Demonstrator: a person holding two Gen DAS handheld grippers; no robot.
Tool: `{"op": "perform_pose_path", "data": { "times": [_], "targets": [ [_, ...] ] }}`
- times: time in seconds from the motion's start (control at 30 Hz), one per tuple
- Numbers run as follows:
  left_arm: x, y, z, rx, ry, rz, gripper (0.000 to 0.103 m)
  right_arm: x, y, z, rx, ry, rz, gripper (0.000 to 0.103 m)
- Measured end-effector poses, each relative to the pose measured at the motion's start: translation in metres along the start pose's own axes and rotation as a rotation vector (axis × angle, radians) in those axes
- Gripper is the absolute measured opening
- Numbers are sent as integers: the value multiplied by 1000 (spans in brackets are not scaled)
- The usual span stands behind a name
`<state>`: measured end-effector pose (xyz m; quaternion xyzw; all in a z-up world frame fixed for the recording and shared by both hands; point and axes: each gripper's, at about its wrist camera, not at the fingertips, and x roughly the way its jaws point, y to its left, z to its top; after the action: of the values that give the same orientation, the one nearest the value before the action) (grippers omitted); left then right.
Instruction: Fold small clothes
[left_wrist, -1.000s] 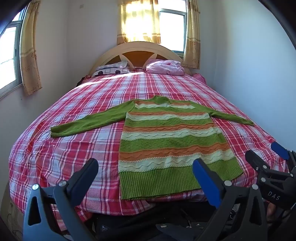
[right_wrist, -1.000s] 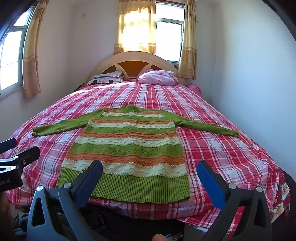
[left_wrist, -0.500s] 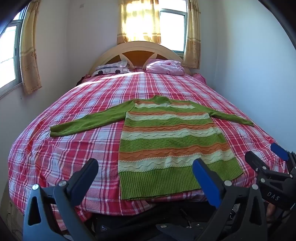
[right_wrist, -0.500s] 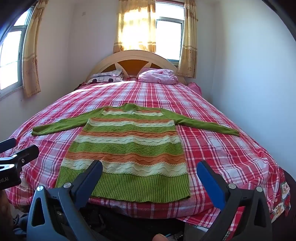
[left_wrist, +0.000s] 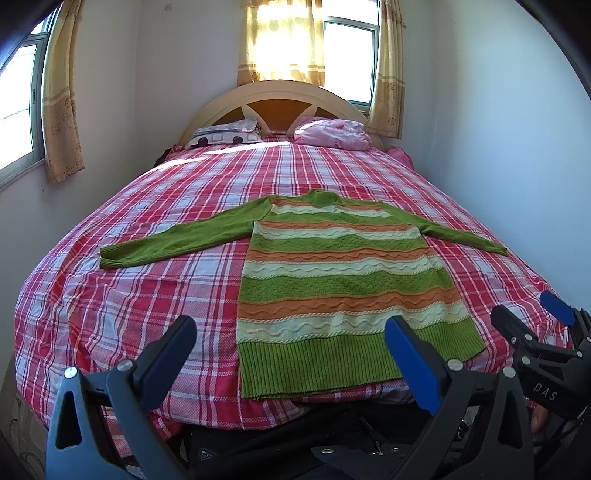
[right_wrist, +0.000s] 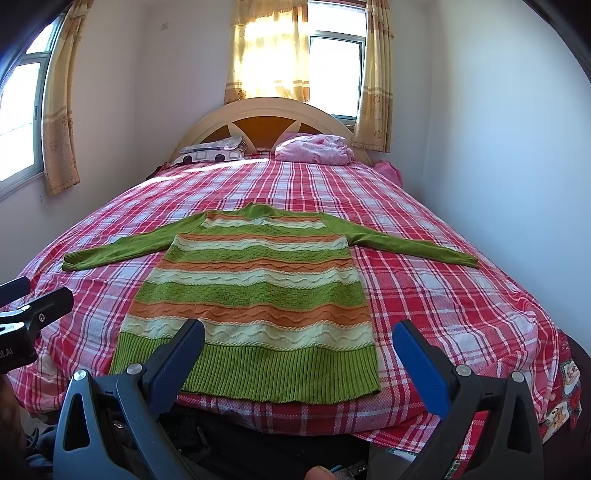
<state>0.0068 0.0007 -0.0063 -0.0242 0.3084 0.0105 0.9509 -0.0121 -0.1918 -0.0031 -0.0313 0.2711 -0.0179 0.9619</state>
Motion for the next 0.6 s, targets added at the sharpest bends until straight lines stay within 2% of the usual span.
{"op": "perform_pose_path", "data": {
  "times": [0.6],
  "targets": [
    [2, 3, -1, -10, 5, 0, 103, 5, 0, -2, 6, 16, 5, 102]
  ]
}}
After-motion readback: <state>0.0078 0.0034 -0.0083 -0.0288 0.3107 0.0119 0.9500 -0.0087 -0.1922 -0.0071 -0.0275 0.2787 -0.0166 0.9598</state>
